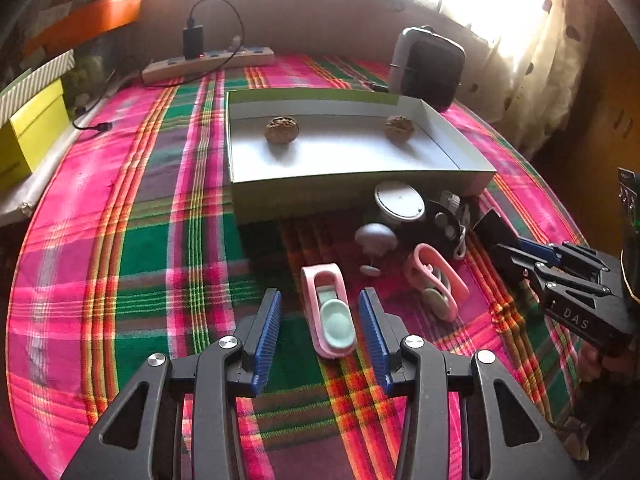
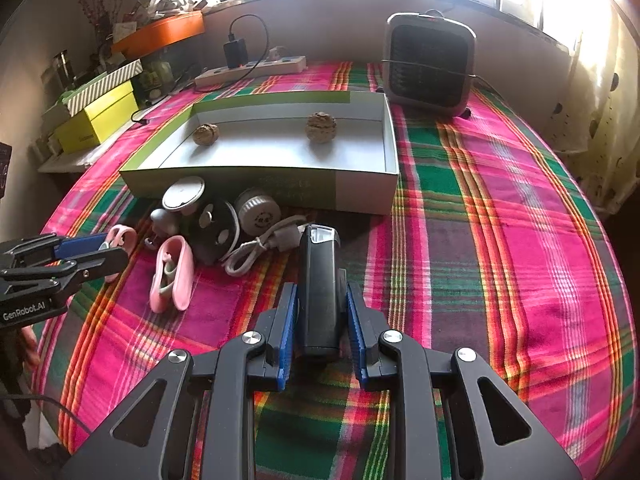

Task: Organize objects
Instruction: 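Grasp the pink-and-white clip with the left tool while the right tool holds the black device, then carry the pink clip with the left tool while the right tool carries the black device to the tray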

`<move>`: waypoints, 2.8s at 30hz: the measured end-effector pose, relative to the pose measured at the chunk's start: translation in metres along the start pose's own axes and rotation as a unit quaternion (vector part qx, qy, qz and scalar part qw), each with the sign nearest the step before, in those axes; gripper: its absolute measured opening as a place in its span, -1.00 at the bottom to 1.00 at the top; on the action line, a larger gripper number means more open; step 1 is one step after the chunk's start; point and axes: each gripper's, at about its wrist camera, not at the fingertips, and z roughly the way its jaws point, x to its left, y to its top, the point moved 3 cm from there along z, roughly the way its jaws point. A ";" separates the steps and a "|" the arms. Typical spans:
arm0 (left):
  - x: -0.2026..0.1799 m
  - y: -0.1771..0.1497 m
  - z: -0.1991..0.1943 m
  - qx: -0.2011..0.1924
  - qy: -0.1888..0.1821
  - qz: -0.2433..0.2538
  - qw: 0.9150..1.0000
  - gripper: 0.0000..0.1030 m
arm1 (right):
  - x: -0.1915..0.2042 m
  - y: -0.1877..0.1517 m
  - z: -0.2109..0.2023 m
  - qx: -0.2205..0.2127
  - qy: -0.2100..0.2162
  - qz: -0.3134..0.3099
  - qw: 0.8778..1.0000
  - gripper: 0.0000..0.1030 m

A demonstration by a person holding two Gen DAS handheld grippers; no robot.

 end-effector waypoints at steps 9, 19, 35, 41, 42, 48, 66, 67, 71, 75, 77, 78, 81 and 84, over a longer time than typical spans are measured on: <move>0.000 0.005 0.004 -0.001 0.022 -0.011 1.000 -0.25 | 0.000 0.005 0.005 0.004 -0.006 -0.007 1.000 -0.51; -0.003 0.006 0.007 -0.005 0.041 -0.007 0.999 -0.29 | 0.002 0.008 0.007 0.005 -0.011 -0.008 1.000 -0.51; 0.001 0.004 0.006 -0.006 0.069 0.000 0.998 -0.65 | 0.000 0.008 0.007 0.005 -0.006 -0.003 1.000 -0.51; 0.003 0.004 0.005 -0.007 0.068 -0.001 0.998 -0.70 | 0.001 0.007 0.006 0.004 -0.005 -0.002 1.000 -0.51; 0.003 0.004 0.005 -0.007 0.068 -0.001 0.998 -0.70 | 0.001 0.007 0.006 0.004 -0.005 -0.002 1.000 -0.51; 0.003 0.005 0.005 -0.007 0.068 -0.001 0.998 -0.70 | 0.000 0.008 0.006 0.004 -0.006 -0.003 1.000 -0.51; -0.005 0.011 -0.001 -0.013 0.046 -0.001 0.999 -0.70 | -0.004 0.011 0.001 -0.002 -0.003 0.001 1.000 -0.51; -0.007 0.012 -0.002 -0.014 0.044 -0.001 0.999 -0.70 | -0.004 0.012 0.000 -0.003 -0.003 0.001 1.000 -0.52; -0.008 0.016 -0.009 -0.020 0.041 0.002 0.999 -0.70 | -0.005 0.015 -0.005 -0.007 -0.001 0.002 1.000 -0.51; -0.011 0.025 -0.014 -0.027 0.034 0.004 0.999 -0.70 | -0.006 0.019 -0.011 -0.013 0.008 0.004 1.000 -0.51; -0.010 0.030 -0.016 -0.031 0.033 0.006 0.999 -0.70 | -0.006 0.023 -0.013 -0.015 0.009 0.001 1.000 -0.51; -0.011 0.034 -0.016 -0.033 0.032 0.006 0.999 -0.70 | -0.006 0.025 -0.015 -0.017 0.010 -0.001 1.000 -0.51; -0.012 0.043 -0.017 -0.038 0.031 0.007 0.999 -0.70 | -0.005 0.034 -0.018 -0.024 0.017 -0.002 1.000 -0.51; -0.014 0.053 -0.016 -0.044 0.031 0.012 0.998 -0.70 | -0.004 0.044 -0.017 -0.027 0.027 -0.005 0.999 -0.51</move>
